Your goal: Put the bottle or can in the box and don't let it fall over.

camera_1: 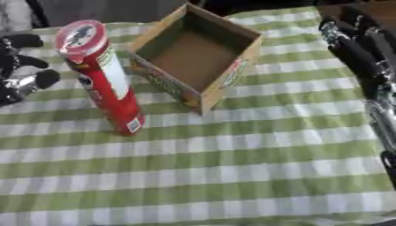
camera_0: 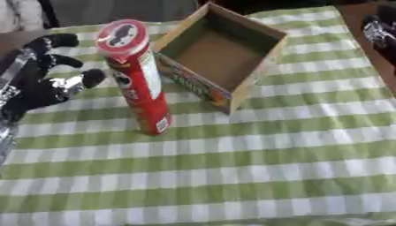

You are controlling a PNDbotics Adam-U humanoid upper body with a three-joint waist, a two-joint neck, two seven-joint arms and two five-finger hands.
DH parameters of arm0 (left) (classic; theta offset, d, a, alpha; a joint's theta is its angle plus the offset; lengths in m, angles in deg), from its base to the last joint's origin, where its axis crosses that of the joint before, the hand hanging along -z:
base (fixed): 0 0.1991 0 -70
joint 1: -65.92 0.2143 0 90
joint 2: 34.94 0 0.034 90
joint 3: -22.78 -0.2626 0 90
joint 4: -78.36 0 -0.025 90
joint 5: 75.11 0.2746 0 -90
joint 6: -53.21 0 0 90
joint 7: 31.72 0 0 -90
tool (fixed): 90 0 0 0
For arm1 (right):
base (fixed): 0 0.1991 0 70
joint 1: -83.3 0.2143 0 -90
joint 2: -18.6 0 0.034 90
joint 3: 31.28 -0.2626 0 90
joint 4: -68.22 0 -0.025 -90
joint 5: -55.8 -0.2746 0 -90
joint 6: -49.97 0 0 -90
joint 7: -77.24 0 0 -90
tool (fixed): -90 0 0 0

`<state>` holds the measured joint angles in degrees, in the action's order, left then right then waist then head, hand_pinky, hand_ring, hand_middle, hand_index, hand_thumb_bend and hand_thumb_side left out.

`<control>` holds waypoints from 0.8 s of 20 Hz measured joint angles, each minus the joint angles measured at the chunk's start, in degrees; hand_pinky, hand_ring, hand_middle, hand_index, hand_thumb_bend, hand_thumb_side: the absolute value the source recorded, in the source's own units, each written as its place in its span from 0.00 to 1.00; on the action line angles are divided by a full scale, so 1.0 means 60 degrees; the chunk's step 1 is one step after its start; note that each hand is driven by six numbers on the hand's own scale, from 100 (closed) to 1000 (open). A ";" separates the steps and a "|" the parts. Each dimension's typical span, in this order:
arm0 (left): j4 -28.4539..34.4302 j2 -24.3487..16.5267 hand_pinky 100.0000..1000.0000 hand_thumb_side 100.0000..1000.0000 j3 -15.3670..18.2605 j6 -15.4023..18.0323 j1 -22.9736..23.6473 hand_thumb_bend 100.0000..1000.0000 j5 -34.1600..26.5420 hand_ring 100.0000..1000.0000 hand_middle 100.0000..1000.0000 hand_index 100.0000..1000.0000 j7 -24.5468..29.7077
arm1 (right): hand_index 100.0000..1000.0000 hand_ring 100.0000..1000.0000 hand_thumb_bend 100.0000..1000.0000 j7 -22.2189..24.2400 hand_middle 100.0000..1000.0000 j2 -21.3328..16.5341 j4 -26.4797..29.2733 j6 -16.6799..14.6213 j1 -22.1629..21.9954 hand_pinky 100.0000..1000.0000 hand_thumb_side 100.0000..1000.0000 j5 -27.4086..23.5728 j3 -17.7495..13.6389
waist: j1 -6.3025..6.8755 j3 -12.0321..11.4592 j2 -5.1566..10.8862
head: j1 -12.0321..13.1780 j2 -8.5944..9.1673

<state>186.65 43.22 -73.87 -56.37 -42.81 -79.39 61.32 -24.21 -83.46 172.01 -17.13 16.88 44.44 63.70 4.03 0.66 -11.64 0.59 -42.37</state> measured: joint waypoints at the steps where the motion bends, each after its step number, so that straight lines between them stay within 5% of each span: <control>1: -0.0037 0.0039 0.99 0.35 -0.0032 -0.0006 -0.0024 0.77 0.0022 0.68 0.80 0.84 0.0018 | 0.98 1.00 0.00 0.0000 0.98 0.0000 0.0000 0.0000 0.0000 1.00 0.54 -0.0002 0.0000 | 0.0000 0.0002 0.0000 | 0.0007 0.0002; 16: -0.0563 0.0546 1.00 0.42 -0.0402 -0.0069 -0.0434 0.82 0.0215 0.69 0.81 0.85 0.0249 | 0.97 1.00 0.00 0.0000 0.98 0.0003 0.0000 0.0000 -0.0036 1.00 0.55 -0.0109 0.0004 | -0.0003 0.0030 0.0000 | 0.0065 0.0031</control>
<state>183.27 46.50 -76.28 -56.78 -45.41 -78.10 62.81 -24.21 -83.44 172.01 -17.13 16.67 43.79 63.72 4.01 0.84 -11.64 0.98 -42.18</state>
